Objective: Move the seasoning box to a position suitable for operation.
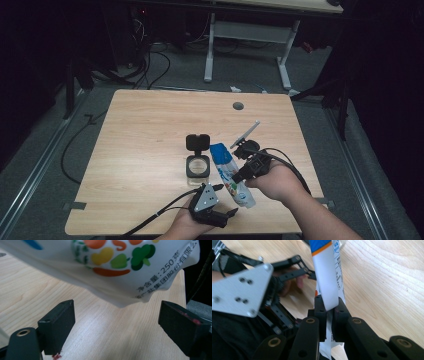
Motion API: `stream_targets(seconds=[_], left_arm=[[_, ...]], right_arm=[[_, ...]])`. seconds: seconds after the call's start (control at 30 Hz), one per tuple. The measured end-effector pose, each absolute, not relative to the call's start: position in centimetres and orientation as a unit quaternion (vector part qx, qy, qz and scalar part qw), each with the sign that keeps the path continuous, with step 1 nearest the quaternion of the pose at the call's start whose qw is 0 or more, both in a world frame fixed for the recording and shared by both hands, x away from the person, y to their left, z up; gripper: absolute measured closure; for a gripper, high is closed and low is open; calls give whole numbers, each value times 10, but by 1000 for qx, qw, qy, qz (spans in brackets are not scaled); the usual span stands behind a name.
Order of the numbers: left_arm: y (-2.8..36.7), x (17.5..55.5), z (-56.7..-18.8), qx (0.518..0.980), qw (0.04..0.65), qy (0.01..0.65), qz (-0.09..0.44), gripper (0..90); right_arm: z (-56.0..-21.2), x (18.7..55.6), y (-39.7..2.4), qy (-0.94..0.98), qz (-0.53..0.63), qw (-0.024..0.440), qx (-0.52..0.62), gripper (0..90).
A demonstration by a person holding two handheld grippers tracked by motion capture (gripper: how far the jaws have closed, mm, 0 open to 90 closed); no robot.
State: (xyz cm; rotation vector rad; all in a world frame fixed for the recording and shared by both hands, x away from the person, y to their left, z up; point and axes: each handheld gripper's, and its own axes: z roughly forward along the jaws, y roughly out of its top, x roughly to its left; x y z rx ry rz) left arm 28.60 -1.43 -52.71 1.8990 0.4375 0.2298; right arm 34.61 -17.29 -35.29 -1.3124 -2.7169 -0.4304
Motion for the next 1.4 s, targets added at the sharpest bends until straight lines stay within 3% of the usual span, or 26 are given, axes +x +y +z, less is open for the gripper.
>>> stream_targets(seconds=[0.4, 0.63, 0.93, 1.4], left_arm=[[-15, 286, -522, 788, 575, 199, 96, 162], [-16, 288, -521, 786, 578, 203, 87, 220], [-18, 281, -517, 788, 577, 187, 110, 380], [-14, 264, -507, 786, 573, 179, 149, 532]], right_arm=[[-342, 341, -155, -895, -155, 58, -414, 846], [-340, 342, -152, -895, -160, 58, -412, 847], [-341, 342, -155, -893, -162, 59, -415, 847], [-341, 344, -153, -896, -158, 46, -413, 848]])
